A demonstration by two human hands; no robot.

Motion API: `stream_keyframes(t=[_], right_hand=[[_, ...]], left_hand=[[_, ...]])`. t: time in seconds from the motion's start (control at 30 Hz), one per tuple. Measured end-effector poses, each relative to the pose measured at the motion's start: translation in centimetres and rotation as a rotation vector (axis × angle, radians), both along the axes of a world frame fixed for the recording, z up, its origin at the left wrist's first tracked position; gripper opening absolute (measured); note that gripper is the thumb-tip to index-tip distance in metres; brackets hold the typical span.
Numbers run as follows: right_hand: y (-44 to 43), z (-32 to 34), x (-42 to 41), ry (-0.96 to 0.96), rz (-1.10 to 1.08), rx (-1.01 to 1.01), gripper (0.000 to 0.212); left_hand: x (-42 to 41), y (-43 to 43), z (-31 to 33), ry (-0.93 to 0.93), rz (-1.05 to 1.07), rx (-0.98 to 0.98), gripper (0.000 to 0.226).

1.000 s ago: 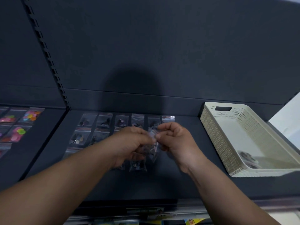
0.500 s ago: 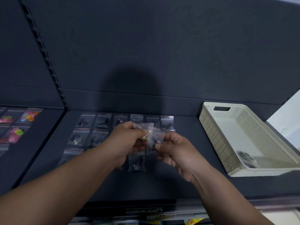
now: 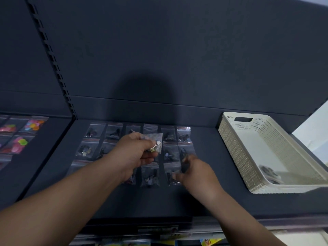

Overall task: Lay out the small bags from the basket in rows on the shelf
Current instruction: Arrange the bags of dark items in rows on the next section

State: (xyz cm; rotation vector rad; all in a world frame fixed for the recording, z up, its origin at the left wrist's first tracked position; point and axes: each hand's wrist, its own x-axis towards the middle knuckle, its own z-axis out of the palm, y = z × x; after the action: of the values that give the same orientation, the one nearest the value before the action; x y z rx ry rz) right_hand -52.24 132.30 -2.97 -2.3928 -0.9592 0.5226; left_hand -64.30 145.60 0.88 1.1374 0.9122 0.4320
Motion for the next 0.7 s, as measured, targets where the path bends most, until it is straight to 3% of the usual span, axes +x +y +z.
stream_keyframes(t=[0.07,0.17,0.37,0.53,0.6,0.7], right_hand=[[-0.5,0.1,-0.1,-0.164,0.054,-0.011,0.033],[-0.7,-0.3,0.0,-0.226,0.134,0.124,0.022],[-0.5,-1.4,0.0,-0.212,0.304,0.136,0.016],[-0.3,-1.3,0.2,-0.188,0.264,0.148,0.016],[0.0,-0.7,0.0,-0.032,0.157,0.279,0.009],[0.4,1.0,-0.7,0.561,-0.007,0.501,0.009]], left_hand=[[-0.1,-0.1,0.0,0.005,-0.005,-0.003,0.007],[-0.3,-0.1,0.1,0.007,-0.011,-0.014,0.005],[-0.3,-0.4,0.4,0.02,-0.042,-0.014,0.01],[-0.3,-0.9,0.6,0.055,-0.079,0.052,0.013],[-0.2,-1.1,0.6,0.046,-0.082,0.053,0.014],[0.1,-1.4,0.7,0.018,-0.106,0.025,0.015]])
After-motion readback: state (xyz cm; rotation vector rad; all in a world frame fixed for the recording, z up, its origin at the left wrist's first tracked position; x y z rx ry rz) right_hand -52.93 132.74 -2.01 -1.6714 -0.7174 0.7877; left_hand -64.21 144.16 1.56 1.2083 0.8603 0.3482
